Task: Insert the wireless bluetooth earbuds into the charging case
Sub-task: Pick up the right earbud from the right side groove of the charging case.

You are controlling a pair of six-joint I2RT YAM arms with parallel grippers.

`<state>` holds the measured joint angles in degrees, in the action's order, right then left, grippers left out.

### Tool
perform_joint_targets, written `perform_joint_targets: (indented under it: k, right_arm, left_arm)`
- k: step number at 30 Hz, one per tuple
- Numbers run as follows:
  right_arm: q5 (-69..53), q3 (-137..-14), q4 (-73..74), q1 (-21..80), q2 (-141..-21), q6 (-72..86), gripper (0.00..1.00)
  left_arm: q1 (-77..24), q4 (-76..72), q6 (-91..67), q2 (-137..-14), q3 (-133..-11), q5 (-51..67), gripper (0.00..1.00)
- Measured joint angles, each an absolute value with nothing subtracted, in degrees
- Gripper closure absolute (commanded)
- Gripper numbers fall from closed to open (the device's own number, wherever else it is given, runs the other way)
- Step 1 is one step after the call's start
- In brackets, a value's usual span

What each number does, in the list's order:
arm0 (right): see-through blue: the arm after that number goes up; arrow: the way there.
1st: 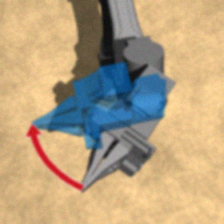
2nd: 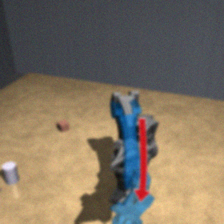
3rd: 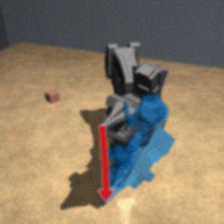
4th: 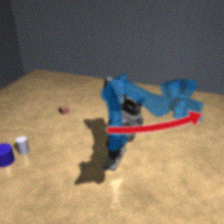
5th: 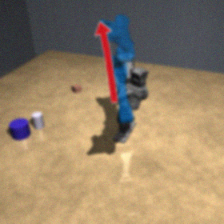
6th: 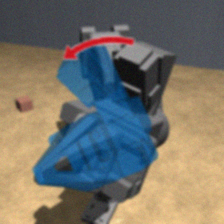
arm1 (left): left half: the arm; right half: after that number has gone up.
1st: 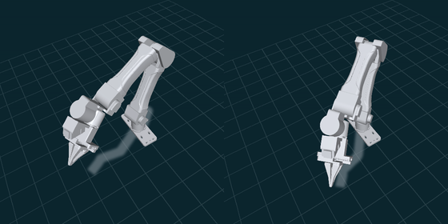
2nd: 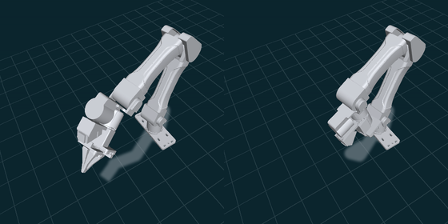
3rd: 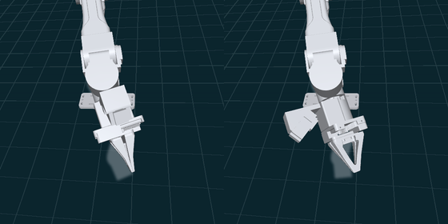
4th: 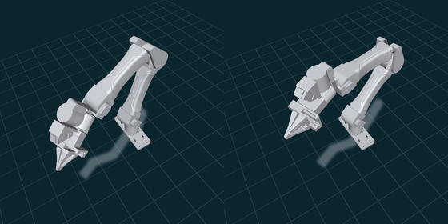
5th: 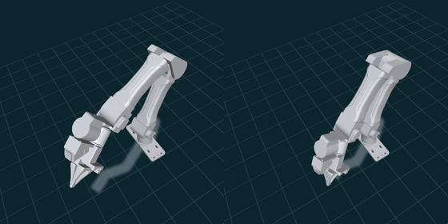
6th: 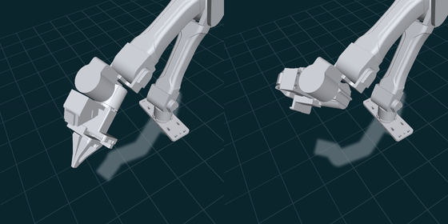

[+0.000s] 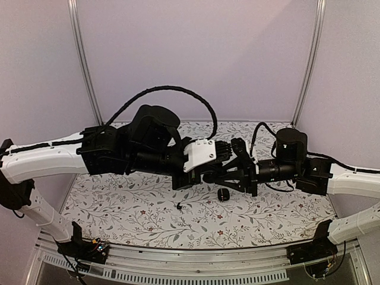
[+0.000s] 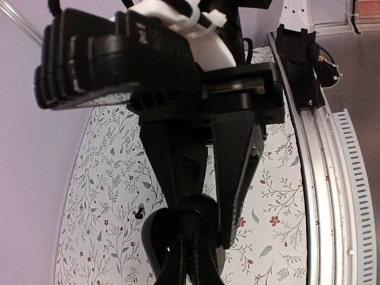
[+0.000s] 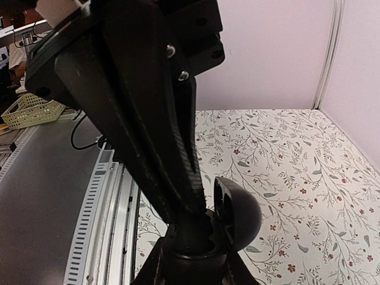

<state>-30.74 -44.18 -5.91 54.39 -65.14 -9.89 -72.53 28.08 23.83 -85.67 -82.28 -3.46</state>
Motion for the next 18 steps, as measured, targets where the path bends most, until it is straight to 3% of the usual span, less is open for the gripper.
perform_joint_targets:
  k: [18]
  right_arm:
    - [-30.8,-42.3,-10.1,54.4,-63.5,-8.8,1.0]
  left_arm:
    - [-72.3,24.3,22.5,-84.4,-80.7,-1.1,1.0]
